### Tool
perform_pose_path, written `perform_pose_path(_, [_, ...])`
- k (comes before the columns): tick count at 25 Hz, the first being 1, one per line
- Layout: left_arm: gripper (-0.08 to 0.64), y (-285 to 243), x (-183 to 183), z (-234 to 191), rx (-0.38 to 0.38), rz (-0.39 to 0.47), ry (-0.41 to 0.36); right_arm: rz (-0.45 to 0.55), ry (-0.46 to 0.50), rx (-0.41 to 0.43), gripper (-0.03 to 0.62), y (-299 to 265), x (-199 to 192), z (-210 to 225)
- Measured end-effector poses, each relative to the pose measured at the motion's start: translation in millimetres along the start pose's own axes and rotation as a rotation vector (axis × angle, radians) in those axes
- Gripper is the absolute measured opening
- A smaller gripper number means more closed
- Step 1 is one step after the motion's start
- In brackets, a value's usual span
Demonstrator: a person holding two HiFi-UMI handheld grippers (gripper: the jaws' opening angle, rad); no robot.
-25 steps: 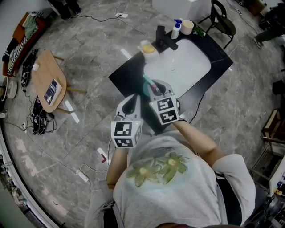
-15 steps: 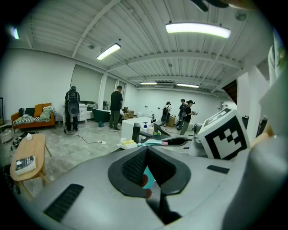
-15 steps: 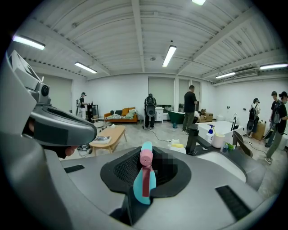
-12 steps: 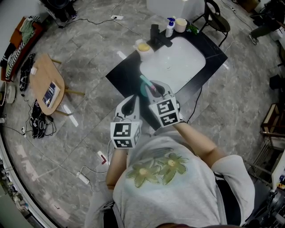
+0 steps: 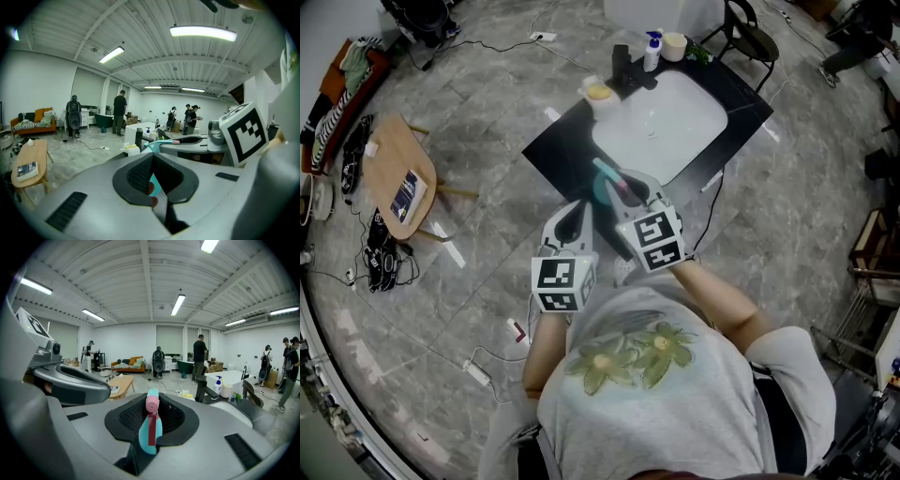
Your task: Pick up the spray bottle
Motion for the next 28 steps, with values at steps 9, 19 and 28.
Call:
perform_pose_path(9, [0.008,24.3,-5.0,15.9,-0.023,-0.005,-0.009,0.036,-0.004,-0.014,0.072,35.0,8.4,-17.9])
perform_pose_path(19, [0.008,44.1,-8.7,35.9,-0.054,-0.012,-0.028,0.067,-0.017,-0.033,0.071,70.9,13.0,-29.4])
perform_pose_path(28, [0.008,58.0,-15.1,48.0,-0.068,-0.023,-0.038,0.086,-0.038,-0.047,0.072,90.9,12.1,-34.8])
Point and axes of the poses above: the fingertips, and each gripper's own axes: y backward along the fingers, z to its right, x out of its top, the point moved 7 cm from there along y, backward along the fingers
